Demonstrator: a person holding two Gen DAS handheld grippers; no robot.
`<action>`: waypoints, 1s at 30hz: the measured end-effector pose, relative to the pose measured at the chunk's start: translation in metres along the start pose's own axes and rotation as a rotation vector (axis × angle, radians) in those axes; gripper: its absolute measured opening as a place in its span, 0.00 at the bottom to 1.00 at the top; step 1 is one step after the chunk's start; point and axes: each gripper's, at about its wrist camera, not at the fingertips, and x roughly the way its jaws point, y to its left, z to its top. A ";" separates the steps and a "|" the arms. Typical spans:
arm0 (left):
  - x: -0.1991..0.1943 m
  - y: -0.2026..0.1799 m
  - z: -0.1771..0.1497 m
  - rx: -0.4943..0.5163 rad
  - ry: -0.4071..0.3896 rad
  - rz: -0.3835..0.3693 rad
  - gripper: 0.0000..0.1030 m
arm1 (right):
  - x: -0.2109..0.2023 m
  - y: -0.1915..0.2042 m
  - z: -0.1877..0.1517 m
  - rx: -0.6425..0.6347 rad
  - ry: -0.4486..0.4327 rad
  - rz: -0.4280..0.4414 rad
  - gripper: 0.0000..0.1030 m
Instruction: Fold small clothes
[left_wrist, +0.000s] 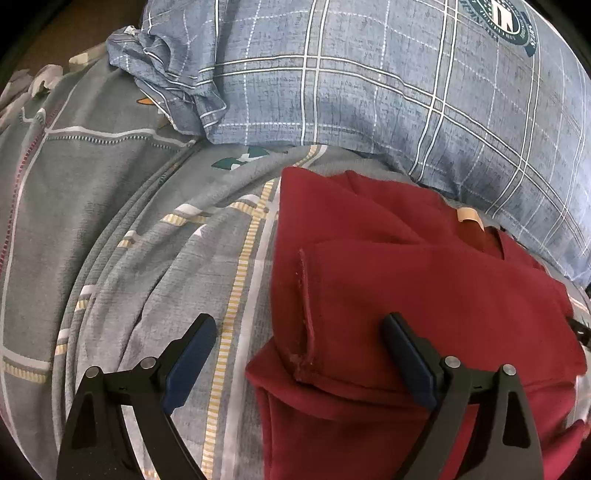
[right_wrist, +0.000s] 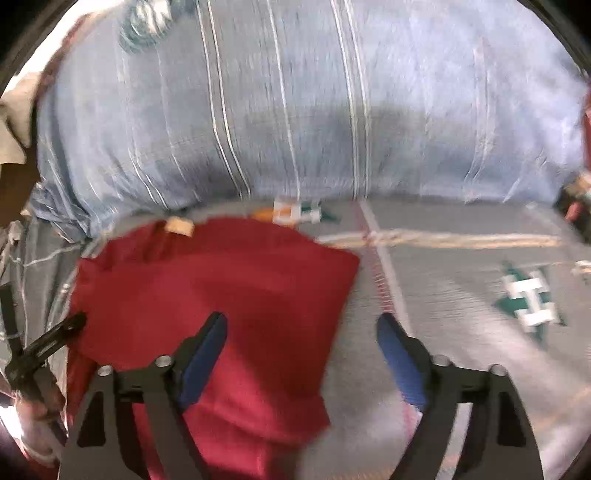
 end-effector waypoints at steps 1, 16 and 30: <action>0.001 0.001 0.001 -0.005 0.006 -0.008 0.90 | 0.009 0.007 0.000 -0.062 -0.027 -0.099 0.25; -0.051 0.050 -0.021 -0.089 0.029 -0.090 0.88 | -0.093 0.048 -0.068 -0.081 -0.112 0.180 0.66; 0.009 0.034 0.018 -0.076 0.045 -0.130 0.72 | -0.101 0.039 -0.105 0.028 -0.064 0.245 0.67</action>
